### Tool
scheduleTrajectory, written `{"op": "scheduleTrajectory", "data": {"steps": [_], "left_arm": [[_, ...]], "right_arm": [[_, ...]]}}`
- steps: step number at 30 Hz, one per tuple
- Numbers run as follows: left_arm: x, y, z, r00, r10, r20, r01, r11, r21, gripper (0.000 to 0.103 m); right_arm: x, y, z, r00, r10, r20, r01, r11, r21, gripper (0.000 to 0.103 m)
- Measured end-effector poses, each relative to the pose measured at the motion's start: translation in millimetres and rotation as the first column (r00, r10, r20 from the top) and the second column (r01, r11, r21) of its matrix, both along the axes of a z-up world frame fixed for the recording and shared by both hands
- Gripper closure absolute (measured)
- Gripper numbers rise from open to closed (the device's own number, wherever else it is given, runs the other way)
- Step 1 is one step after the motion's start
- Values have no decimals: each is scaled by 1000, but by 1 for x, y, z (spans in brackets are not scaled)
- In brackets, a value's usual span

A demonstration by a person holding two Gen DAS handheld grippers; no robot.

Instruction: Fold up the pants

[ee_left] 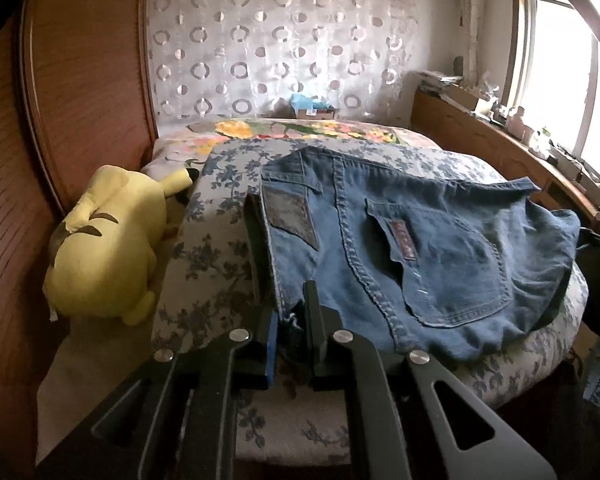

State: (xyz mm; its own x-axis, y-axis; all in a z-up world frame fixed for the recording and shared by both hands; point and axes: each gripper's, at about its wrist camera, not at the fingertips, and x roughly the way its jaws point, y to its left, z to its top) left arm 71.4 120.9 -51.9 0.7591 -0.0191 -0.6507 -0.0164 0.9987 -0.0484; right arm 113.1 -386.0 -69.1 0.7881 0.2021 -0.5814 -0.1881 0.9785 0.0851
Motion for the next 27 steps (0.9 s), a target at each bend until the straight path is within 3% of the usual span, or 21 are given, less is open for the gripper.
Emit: {"op": "scheduleTrajectory", "data": {"steps": [3, 6, 14, 18, 27], "left_arm": [[-3, -1, 6, 1000, -5, 20, 5, 1000, 7, 84], [-10, -2, 12, 999, -8, 49, 8, 1000, -2, 66], [-19, -30, 30, 992, -80, 96, 79, 997, 17, 23], [-20, -49, 29, 987, -116, 109, 116, 993, 6, 22], [-28, -80, 26, 979, -156, 131, 159, 987, -12, 22]], "right_arm": [[0, -1, 2, 1000, -20, 12, 20, 1000, -4, 87], [-4, 8, 10, 995, -68, 68, 69, 997, -22, 83], [-23, 33, 4, 997, -1, 76, -3, 999, 44, 70], [-34, 51, -7, 996, 66, 55, -71, 993, 99, 62], [-37, 104, -25, 972, 235, 16, -235, 959, 158, 61]]}}
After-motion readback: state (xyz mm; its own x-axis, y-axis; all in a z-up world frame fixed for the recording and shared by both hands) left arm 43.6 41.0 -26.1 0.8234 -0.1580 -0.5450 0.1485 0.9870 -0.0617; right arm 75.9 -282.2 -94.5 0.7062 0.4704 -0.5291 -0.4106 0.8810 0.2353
